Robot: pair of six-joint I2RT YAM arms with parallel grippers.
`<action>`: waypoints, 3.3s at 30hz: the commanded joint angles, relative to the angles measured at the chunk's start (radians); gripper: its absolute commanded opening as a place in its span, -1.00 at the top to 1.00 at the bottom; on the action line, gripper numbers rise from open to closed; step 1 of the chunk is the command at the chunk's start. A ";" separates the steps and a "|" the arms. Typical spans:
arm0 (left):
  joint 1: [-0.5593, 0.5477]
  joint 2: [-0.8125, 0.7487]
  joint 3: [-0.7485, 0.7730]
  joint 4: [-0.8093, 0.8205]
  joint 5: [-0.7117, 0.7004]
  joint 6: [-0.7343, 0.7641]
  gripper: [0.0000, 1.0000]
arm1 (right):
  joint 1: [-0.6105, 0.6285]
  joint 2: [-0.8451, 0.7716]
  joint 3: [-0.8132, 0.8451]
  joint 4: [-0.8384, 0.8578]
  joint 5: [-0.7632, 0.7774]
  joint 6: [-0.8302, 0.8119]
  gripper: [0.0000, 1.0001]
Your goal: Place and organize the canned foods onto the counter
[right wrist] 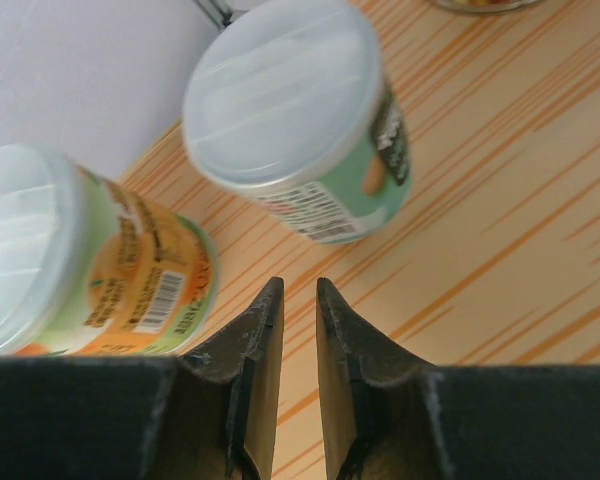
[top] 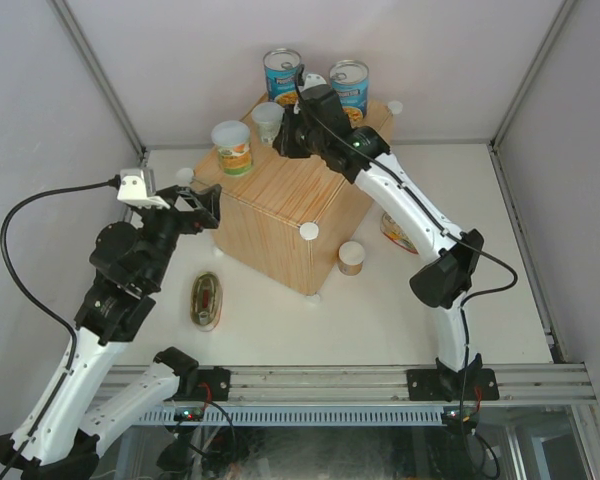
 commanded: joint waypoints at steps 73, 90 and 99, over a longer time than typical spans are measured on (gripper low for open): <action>0.006 -0.299 -0.231 -0.179 0.021 -0.373 -0.93 | 0.171 -1.049 -1.376 0.061 0.546 0.211 -0.78; 0.006 -0.329 -0.270 -0.227 0.017 -0.414 -0.92 | 0.082 -0.780 -1.495 0.361 0.431 0.135 -1.00; 0.006 -0.302 -0.268 -0.224 0.011 -0.447 -0.92 | 0.040 -0.676 -1.509 0.466 0.385 0.098 -1.00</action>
